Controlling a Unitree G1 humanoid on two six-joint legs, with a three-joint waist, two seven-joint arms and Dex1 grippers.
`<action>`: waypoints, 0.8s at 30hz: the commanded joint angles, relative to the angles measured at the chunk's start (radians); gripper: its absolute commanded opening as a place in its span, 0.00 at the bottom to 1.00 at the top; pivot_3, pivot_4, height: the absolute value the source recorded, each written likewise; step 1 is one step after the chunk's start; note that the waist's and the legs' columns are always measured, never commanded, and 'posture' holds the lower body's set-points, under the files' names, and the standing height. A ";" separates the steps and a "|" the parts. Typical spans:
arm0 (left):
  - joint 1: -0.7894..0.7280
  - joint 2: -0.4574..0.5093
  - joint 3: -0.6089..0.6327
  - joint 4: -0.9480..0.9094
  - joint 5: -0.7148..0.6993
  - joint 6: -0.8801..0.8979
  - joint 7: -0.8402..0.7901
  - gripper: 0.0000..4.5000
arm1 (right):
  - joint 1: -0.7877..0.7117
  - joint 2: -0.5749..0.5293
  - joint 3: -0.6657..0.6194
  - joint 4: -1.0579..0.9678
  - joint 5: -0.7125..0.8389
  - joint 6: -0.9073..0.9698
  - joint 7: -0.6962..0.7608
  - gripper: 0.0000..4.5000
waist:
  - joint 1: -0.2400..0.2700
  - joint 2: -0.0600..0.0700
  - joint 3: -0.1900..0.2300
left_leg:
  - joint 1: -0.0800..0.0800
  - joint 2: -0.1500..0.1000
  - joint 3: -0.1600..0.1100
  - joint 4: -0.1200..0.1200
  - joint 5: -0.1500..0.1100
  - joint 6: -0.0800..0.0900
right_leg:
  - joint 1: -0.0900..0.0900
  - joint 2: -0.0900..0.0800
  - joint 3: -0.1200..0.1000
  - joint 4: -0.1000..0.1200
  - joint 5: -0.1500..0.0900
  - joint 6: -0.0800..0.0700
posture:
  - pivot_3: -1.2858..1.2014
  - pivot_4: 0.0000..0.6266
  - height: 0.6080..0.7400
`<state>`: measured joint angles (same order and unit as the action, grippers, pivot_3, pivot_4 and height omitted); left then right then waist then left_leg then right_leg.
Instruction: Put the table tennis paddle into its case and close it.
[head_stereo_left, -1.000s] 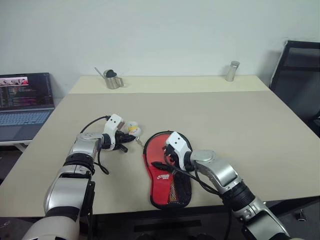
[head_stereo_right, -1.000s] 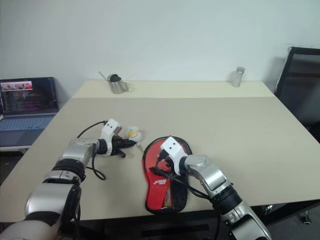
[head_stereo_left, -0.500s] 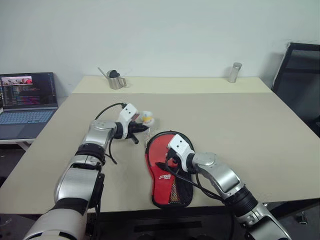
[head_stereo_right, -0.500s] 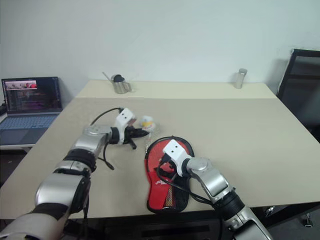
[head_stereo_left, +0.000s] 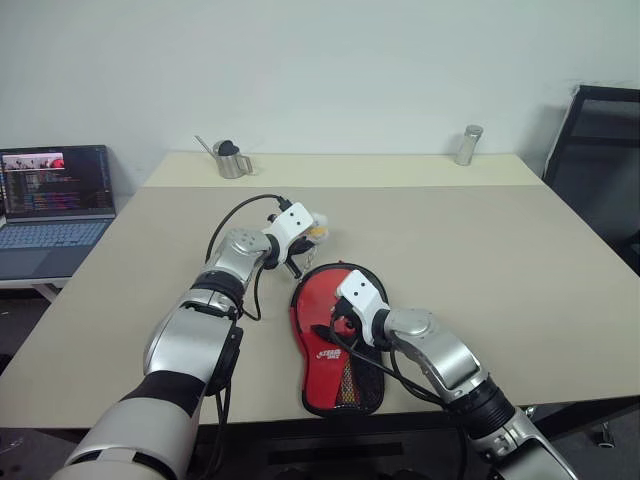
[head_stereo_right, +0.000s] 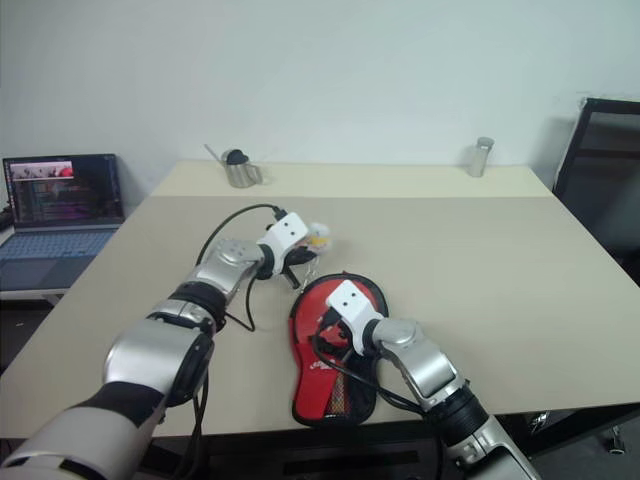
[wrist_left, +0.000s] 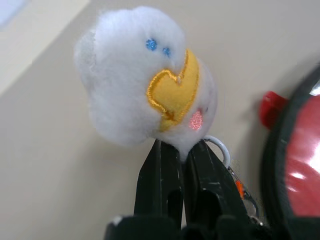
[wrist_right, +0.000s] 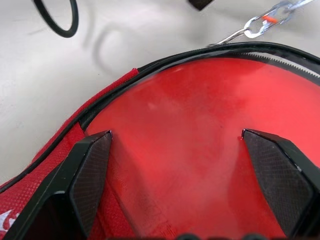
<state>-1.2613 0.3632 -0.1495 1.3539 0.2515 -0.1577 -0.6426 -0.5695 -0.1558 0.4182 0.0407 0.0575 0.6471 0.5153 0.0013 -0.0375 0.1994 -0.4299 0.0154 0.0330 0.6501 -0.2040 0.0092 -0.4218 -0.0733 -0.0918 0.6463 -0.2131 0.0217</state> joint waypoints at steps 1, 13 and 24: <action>-0.065 -0.009 0.005 -0.006 0.025 -0.037 0.095 0.01 | 0.050 -0.015 0.032 0.046 -0.037 0.065 -0.010 1.00 | 0.000 0.000 0.000 | 0.000 0.000 0.000 0.000 0.000 0.000 | 0.000 0.000 0.000 0.000 0.000 0.000 | 0.52 0.24 1.00; -0.129 -0.154 -0.069 0.013 0.160 -0.125 0.231 0.01 | 0.113 -0.029 0.053 -0.042 -0.033 0.129 -0.017 1.00 | 0.004 0.000 0.000 | 0.000 -0.001 0.000 0.000 0.000 0.000 | 0.000 -0.001 0.000 -0.001 0.000 0.000 | 0.52 0.24 1.00; -0.190 -0.323 -0.189 0.017 0.287 -0.279 0.236 0.01 | 0.166 -0.050 0.079 -0.142 -0.033 0.202 -0.021 1.00 | 0.008 0.000 0.000 | 0.000 -0.001 0.000 0.000 0.000 0.000 | 0.000 -0.001 0.000 -0.001 0.000 0.000 | 0.52 0.24 1.00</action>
<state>-1.3804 0.0765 -0.3409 1.4064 0.5484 -0.3709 -0.4067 -0.4551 -0.1894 0.4381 -0.1606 0.0394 0.7612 0.4875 0.0093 -0.0378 0.1991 -0.4303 0.0145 0.0331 0.6499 -0.2042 0.0093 -0.4215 -0.0744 -0.0920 0.6450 -0.2132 0.0218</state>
